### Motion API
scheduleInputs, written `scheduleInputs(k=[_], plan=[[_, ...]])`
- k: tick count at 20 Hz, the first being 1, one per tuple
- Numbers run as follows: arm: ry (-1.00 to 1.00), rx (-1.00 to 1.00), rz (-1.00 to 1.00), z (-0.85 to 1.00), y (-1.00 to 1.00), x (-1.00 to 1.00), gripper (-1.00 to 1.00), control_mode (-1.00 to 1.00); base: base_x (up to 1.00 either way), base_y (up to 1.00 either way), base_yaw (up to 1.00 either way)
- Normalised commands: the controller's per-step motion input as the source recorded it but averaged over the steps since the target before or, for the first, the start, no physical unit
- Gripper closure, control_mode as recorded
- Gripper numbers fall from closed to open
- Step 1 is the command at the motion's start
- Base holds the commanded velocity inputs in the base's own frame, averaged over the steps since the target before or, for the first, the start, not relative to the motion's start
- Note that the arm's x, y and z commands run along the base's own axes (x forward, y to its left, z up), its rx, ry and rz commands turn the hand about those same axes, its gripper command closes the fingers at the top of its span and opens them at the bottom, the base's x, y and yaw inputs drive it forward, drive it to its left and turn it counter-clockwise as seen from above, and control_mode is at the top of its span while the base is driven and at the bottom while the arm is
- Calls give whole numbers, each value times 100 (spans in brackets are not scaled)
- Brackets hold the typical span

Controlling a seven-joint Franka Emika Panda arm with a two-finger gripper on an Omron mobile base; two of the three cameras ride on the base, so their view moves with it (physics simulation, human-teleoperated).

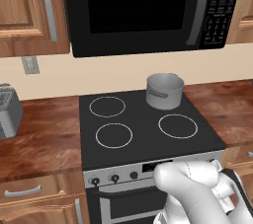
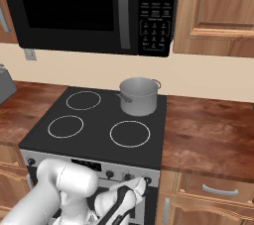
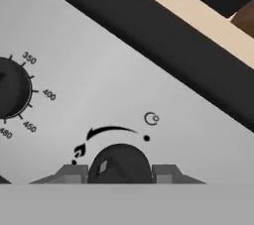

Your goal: Turn off the rear right burner of the stove.

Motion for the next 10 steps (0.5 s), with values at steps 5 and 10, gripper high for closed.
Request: scheduleInputs(k=[5,10], plan=[[7,32,-10,2,0,8,100,-100,0,0,0],[8,32,-9,0,4,9,100,-100,0,0,0]])
